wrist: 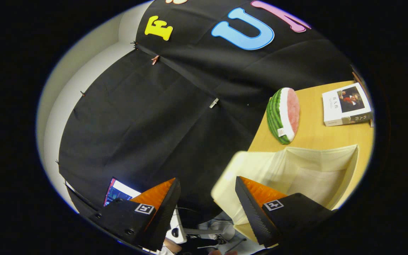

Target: Open the storage box then place both shoes into the box .Put the left shoe in first, then the right shoe, with the right side of both shoes facing outward in a uniform manner.

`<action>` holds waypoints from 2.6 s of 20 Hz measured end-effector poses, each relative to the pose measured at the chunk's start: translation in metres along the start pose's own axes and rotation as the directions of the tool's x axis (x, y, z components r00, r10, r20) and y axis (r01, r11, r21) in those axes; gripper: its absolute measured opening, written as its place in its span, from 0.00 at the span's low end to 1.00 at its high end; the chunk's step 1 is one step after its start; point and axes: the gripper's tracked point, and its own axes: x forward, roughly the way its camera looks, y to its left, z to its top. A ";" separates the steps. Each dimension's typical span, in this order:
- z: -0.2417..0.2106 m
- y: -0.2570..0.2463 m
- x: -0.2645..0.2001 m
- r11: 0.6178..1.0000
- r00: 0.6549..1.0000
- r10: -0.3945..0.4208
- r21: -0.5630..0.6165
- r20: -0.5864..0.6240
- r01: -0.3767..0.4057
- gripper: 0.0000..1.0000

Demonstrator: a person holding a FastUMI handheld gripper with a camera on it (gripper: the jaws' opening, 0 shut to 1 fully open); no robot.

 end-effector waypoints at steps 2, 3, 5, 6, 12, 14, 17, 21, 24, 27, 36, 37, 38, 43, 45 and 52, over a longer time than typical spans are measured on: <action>-0.002 -0.025 -0.025 0.996 0.997 -0.078 -0.049 0.007 0.078 0.96; 0.001 -0.039 -0.039 0.990 0.993 -0.120 -0.073 0.024 0.121 0.96; 0.002 -0.066 -0.070 0.971 0.976 -0.210 -0.108 0.053 0.215 0.97; 0.001 -0.081 -0.088 0.957 0.964 -0.257 -0.123 0.063 0.263 0.97; -0.036 -0.172 -0.191 0.827 0.848 -0.527 -0.191 0.067 0.529 0.97; -0.060 -0.205 -0.218 0.780 0.798 -0.602 -0.190 0.033 0.596 0.97; -0.096 -0.239 -0.251 0.723 0.730 -0.683 -0.179 -0.033 0.668 0.97; -0.136 -0.281 -0.274 0.646 0.640 -0.759 -0.259 -0.117 0.718 0.97; -0.154 -0.313 -0.275 0.596 0.584 -0.798 -0.333 -0.147 0.731 0.96; -0.155 -0.333 -0.263 0.582 0.570 -0.809 -0.327 -0.144 0.744 0.87; -0.151 -0.371 -0.233 0.533 0.517 -0.846 -0.211 -0.127 0.819 0.42; -0.151 -0.371 -0.233 0.528 0.513 -0.849 -0.201 -0.124 0.825 0.39; -0.152 -0.372 -0.232 0.530 0.514 -0.848 -0.200 -0.130 0.824 0.30; -0.147 -0.373 -0.237 0.552 0.535 -0.828 -0.081 -0.167 0.830 0.07; -0.143 -0.368 -0.240 0.557 0.548 -0.819 -0.004 -0.173 0.831 0.06; -0.109 -0.324 -0.251 0.599 0.616 -0.777 0.146 -0.130 0.787 0.05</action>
